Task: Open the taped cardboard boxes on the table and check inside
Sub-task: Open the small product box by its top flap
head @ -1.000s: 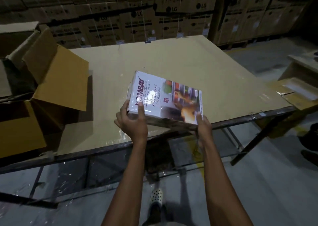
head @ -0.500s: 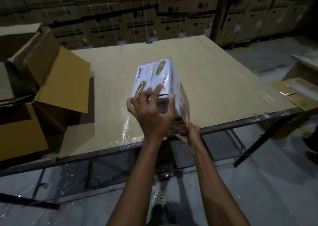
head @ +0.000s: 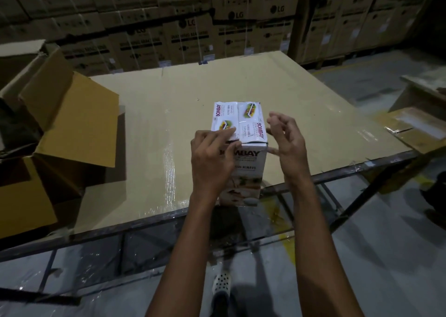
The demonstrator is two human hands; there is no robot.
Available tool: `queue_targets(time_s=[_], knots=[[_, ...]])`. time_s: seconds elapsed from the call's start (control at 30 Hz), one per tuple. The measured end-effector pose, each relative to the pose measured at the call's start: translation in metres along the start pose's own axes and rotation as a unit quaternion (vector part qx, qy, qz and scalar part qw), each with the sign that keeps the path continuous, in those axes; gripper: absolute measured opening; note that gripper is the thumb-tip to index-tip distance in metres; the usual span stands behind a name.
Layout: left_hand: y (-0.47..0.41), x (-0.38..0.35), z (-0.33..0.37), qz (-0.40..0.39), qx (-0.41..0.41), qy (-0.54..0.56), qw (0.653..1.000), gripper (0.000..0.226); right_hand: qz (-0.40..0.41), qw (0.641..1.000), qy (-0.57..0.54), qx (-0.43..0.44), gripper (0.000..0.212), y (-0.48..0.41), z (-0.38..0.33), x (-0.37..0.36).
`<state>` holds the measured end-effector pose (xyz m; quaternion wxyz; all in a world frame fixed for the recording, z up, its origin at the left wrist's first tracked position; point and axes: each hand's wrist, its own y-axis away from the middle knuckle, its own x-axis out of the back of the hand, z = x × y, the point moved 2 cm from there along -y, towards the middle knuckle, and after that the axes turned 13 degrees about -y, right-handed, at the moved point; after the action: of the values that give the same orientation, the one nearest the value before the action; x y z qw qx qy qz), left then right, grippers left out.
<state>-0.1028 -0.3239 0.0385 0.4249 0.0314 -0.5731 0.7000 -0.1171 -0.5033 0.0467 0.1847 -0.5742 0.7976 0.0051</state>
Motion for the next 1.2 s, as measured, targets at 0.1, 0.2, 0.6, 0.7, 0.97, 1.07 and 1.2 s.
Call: queue_targets(time_s=[0.1,0.2,0.6,0.7,0.97,1.07,1.2], knots=[[-0.007,0.006,-0.008,0.029,0.035,0.020,0.999,0.030,-0.044,0.986,0.133,0.090,0.040,0.004,-0.014,-0.005],[-0.010,0.008,-0.014,0.035,0.036,0.036,0.998,0.027,-0.054,0.952,0.244,0.178,0.040,0.004,-0.007,-0.006],[0.002,0.012,-0.020,0.104,0.391,0.238,0.883,0.022,-0.019,0.922,0.271,0.276,0.015,0.000,-0.006,0.005],[0.010,0.004,-0.029,0.033,0.457,0.245,0.854,0.013,-0.005,0.902,0.302,0.309,0.017,-0.002,-0.006,0.006],[0.012,0.007,-0.021,-0.071,0.403,0.127,0.904,0.011,0.101,0.887,0.268,0.363,0.016,0.008,0.003,0.002],[0.009,0.011,-0.021,-0.049,0.344,0.074,0.935,0.013,0.181,0.946,0.141,0.230,0.017,0.008,0.010,0.006],[-0.001,0.016,-0.015,0.023,0.198,0.070,0.977,0.012,0.174,0.984,0.039,0.018,0.011,0.001,0.016,0.026]])
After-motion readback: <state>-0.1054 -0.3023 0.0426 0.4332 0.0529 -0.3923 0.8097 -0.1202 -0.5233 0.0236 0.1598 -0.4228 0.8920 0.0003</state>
